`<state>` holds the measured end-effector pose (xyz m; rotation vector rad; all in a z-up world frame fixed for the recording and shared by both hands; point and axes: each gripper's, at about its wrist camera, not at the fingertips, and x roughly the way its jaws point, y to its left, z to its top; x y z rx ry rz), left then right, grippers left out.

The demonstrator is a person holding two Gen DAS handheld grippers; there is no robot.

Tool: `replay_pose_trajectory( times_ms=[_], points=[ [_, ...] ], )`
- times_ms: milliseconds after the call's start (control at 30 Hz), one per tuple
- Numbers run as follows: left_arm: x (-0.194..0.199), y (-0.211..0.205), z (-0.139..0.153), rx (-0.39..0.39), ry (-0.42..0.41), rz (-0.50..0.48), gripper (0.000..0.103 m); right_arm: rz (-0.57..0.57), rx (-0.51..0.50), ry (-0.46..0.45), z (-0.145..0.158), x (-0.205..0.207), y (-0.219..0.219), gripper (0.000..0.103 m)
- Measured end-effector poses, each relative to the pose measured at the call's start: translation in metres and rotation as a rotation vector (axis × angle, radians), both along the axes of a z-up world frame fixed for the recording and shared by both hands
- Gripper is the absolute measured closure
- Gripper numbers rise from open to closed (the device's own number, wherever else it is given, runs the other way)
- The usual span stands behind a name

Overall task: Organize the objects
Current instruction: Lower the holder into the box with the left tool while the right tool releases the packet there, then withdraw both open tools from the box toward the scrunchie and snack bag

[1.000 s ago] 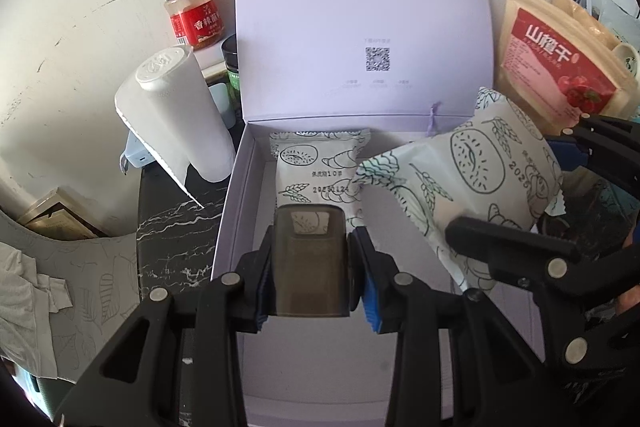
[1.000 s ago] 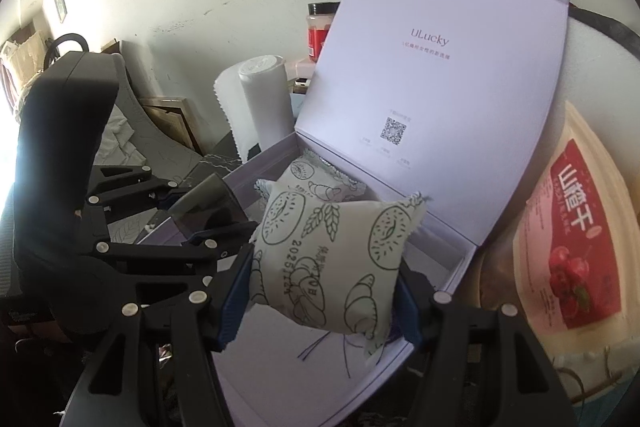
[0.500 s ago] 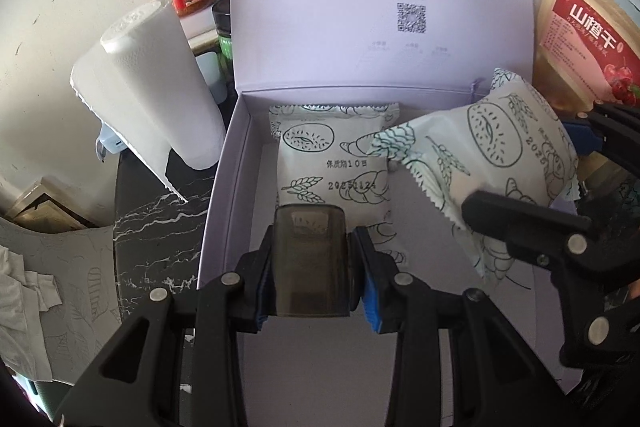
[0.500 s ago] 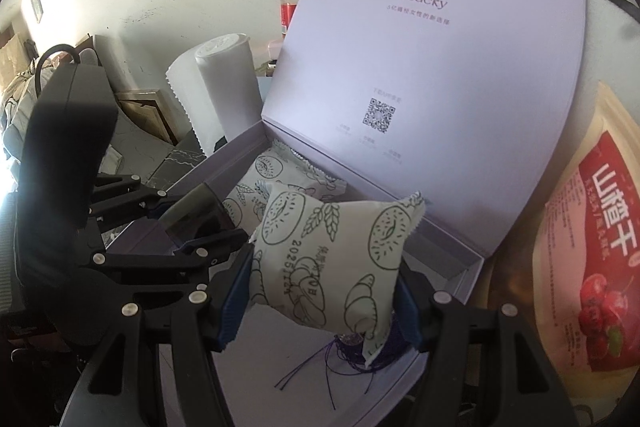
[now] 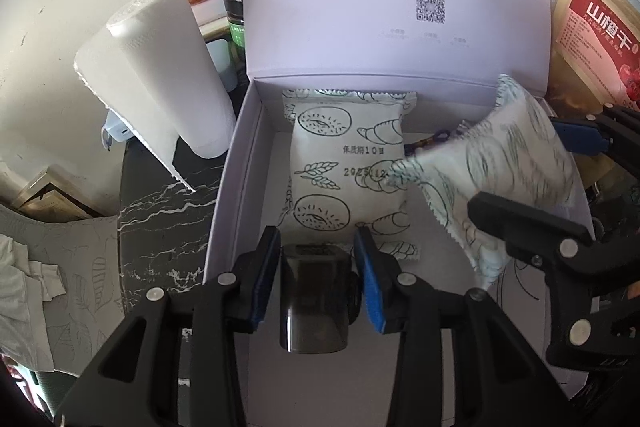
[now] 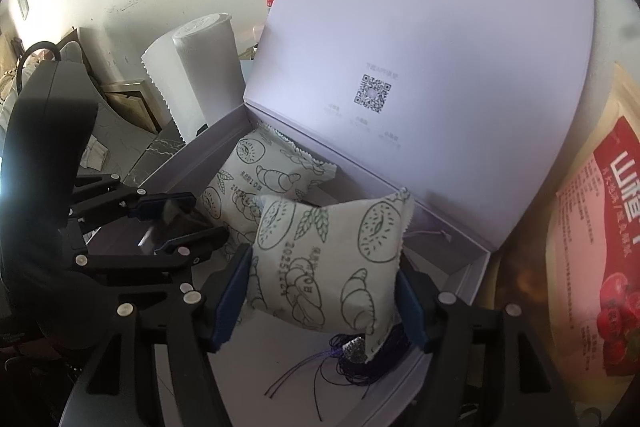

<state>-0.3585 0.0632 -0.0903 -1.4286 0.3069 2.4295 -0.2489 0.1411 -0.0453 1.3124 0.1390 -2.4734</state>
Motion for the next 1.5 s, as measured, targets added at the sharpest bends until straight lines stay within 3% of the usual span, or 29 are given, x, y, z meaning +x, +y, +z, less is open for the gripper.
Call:
replay_pose_trajectory(
  times_ms=[100, 200, 433, 700, 1233, 1500],
  points=[
    [0.003, -0.001, 0.006, -0.003, 0.018, 0.014, 0.052, -0.006, 0.022, 0.018, 0.005, 0.004, 0.001, 0.032],
    [0.007, -0.002, 0.014, -0.003, 0.038, 0.018, 0.049, -0.015, 0.019, 0.023, 0.010, 0.008, 0.004, 0.030],
    [0.011, -0.006, 0.039, 0.010, 0.064, 0.042, 0.049, -0.027, 0.014, 0.052, 0.028, 0.022, 0.012, 0.030],
    [0.045, -0.013, 0.077, 0.019, 0.116, 0.058, 0.049, -0.028, 0.004, 0.097, 0.060, 0.030, 0.008, 0.030],
    [0.117, -0.019, 0.144, 0.044, 0.219, 0.079, 0.048, -0.025, 0.000, 0.203, 0.117, 0.091, 0.015, 0.030],
    [0.155, -0.027, 0.171, 0.052, 0.270, 0.097, 0.044, -0.020, 0.000, 0.255, 0.142, 0.125, 0.016, 0.030]
  ],
)
